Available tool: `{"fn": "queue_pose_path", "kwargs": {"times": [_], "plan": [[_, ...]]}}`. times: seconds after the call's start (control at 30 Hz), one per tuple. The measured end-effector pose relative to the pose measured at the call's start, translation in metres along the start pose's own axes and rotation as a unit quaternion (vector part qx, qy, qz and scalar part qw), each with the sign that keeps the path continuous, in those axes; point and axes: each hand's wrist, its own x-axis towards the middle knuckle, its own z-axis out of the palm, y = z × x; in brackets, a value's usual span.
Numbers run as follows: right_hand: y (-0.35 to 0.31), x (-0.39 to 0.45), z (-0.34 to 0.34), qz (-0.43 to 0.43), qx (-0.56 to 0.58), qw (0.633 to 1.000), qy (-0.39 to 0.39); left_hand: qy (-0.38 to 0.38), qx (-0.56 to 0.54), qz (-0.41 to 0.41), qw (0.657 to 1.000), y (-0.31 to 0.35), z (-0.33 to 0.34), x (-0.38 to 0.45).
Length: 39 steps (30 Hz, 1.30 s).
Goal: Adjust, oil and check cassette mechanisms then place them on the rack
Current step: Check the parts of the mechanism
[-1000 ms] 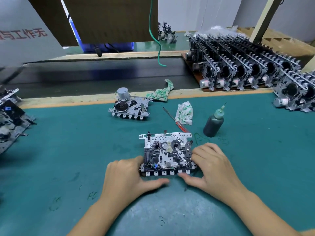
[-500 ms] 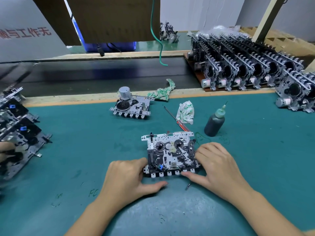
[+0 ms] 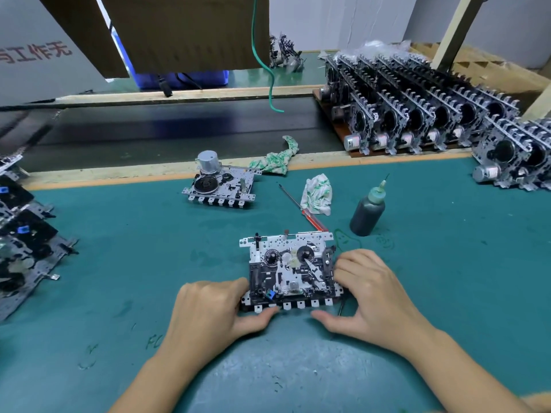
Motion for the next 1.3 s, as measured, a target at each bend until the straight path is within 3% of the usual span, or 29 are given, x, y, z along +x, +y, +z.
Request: {"fn": "queue_pose_path", "kwargs": {"times": [0.23,0.37,0.5,0.83,0.97,1.3], "plan": [[0.003,-0.001,0.002,-0.011,0.019,1.000,0.006,-0.023,-0.017,0.005,1.000,-0.002,0.000,0.001],[0.002,-0.001,0.005,-0.007,-0.009,1.000,0.026,-0.031,0.003,-0.059,0.998,0.008,0.000,0.002],[0.004,0.000,0.003,-0.003,0.042,0.999,0.006,-0.007,0.019,-0.109,0.994,0.016,0.005,0.004],[0.000,-0.002,0.002,0.015,-0.036,0.998,0.044,-0.077,-0.014,-0.047,0.996,0.009,0.001,0.003],[-0.003,-0.001,0.005,0.039,-0.065,0.994,0.073,-0.061,-0.019,-0.014,0.998,0.012,0.000,0.001],[-0.001,0.001,0.004,-0.031,-0.010,0.999,0.039,-0.019,-0.001,-0.116,0.993,0.015,0.001,0.000]]}}
